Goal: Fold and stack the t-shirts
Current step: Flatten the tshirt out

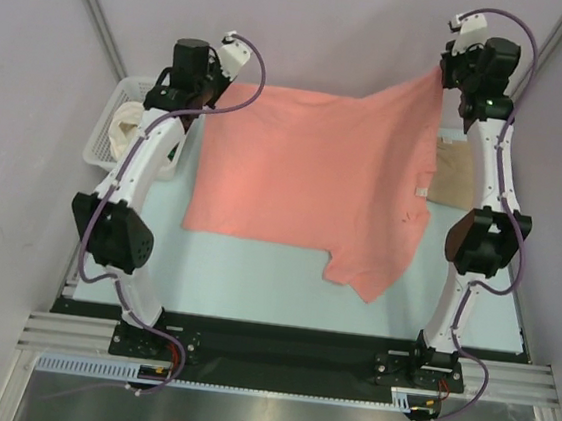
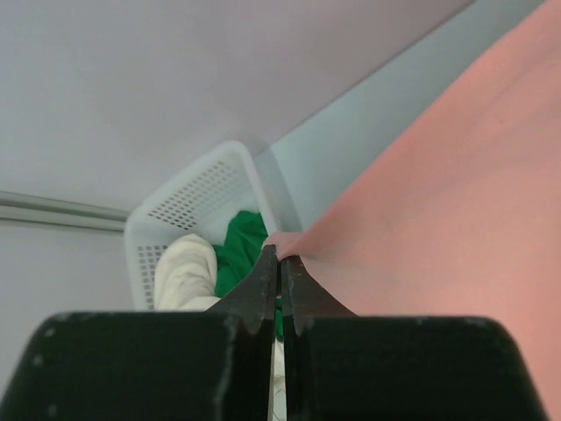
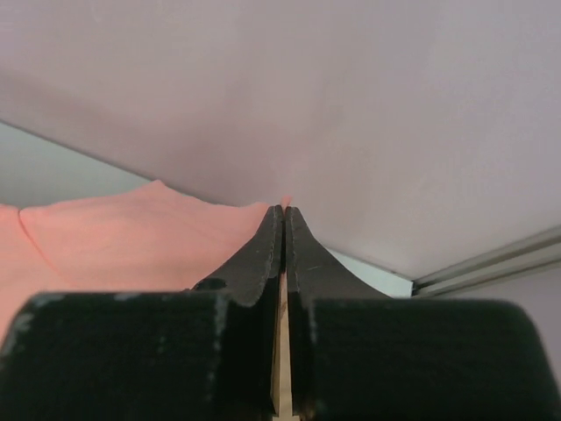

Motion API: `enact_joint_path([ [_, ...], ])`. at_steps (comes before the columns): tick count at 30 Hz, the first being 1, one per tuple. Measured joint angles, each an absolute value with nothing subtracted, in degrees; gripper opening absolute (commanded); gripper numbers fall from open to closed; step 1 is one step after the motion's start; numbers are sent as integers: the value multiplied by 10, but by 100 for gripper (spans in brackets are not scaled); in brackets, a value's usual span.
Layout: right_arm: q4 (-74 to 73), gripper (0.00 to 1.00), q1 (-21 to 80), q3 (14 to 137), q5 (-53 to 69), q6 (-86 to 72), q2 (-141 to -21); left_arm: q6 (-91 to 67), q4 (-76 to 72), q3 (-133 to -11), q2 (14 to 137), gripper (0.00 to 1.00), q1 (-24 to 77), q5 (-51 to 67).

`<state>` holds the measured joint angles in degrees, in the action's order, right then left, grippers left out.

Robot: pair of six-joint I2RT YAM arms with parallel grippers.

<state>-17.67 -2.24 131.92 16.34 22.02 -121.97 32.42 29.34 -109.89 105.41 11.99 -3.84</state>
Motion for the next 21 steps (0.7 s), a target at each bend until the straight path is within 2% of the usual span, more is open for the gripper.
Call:
enact_joint_path([
  [5,-162,0,-28,1212,161,197,-1078,302,298,-1037,918,1,156,-34],
  [12,-175,0,-22,1075,164,182,-783,279,343,-970,697,1,201,-2],
  [16,-218,0,-13,1069,165,180,-629,275,379,-995,608,0,201,3],
  [21,-282,0,-13,1158,156,182,-540,289,431,-1118,564,1,192,24],
])
